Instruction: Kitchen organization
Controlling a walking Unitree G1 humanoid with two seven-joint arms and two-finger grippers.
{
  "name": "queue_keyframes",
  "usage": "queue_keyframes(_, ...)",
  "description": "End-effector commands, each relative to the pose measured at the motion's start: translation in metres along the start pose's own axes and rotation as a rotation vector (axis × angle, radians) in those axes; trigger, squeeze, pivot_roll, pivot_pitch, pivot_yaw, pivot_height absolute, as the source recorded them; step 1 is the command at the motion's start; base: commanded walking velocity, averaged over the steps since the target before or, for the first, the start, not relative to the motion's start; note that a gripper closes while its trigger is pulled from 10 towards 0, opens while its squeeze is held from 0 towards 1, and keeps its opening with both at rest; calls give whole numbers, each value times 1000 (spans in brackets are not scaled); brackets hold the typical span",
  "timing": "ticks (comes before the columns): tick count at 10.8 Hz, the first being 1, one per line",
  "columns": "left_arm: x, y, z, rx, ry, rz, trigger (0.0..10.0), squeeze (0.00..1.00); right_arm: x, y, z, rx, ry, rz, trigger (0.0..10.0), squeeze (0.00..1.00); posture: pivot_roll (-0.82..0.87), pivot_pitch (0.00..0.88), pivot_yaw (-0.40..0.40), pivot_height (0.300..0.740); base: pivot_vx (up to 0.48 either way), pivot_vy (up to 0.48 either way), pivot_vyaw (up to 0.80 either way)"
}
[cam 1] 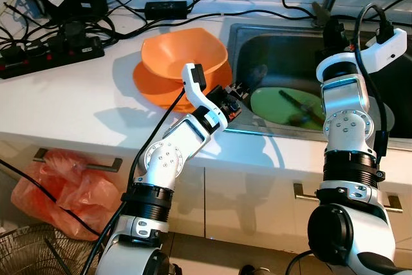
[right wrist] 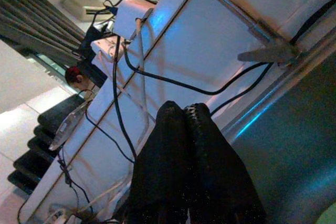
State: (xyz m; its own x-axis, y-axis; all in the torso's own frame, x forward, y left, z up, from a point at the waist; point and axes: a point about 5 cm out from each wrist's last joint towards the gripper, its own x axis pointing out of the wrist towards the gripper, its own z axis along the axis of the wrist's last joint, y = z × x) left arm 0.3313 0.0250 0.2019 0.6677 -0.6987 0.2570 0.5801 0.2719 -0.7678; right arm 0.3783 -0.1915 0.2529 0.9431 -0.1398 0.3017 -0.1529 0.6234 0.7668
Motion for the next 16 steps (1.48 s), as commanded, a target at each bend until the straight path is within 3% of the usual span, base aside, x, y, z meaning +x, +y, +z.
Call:
queue_keyframes(1,4,-8,-9,21,17,-29,10000,1000,1,1,-1,-50,9,13,0,0,6,97,17,740,0,0,0)
queue_keyframes(2,2,-13,-3,145,8,-23,10000,1000,-5,-3,-9,-158,52,27,2235,0,9,97,17,740,0,0,0)
queue_keyframes(3,1,-14,5,280,-10,8,10000,1000,-12,-4,-17,-304,102,72,10000,0,9,101,17,740,0,0,0)
queue_keyframes(4,-1,-15,14,358,-34,28,10000,1000,-20,-3,-23,-404,141,133,10000,0,8,103,19,740,0,0,0)
queue_keyframes(5,-3,-15,26,433,-64,54,10000,1000,-29,0,-28,-498,176,213,10000,737,7,103,19,740,0,0,0)
queue_keyframes(6,-4,-15,30,461,-73,62,10000,1000,-33,1,-31,-522,192,249,10000,1000,6,103,19,740,0,0,0)
queue_keyframes(9,-18,3,70,828,-70,198,10000,1000,-64,7,-44,-664,351,505,10000,1000,2,100,26,740,0,0,0)
queue_keyframes(11,-26,15,84,948,-41,269,10000,1000,-74,15,-48,-665,405,613,10000,1000,3,96,27,740,0,0,0)
queue_keyframes(12,-31,22,93,1006,-31,325,10000,678,-77,18,-49,-663,418,644,10000,1000,4,94,27,740,0,0,0)
queue_keyframes(13,-35,28,103,1044,-47,388,10000,0,-78,19,-49,-659,422,655,10000,1000,3,93,25,740,0,0,0)
queue_keyframes(16,-45,41,121,1034,-146,586,10000,0,-81,22,-50,-657,429,670,10000,1000,2,91,26,740,0,0,0)
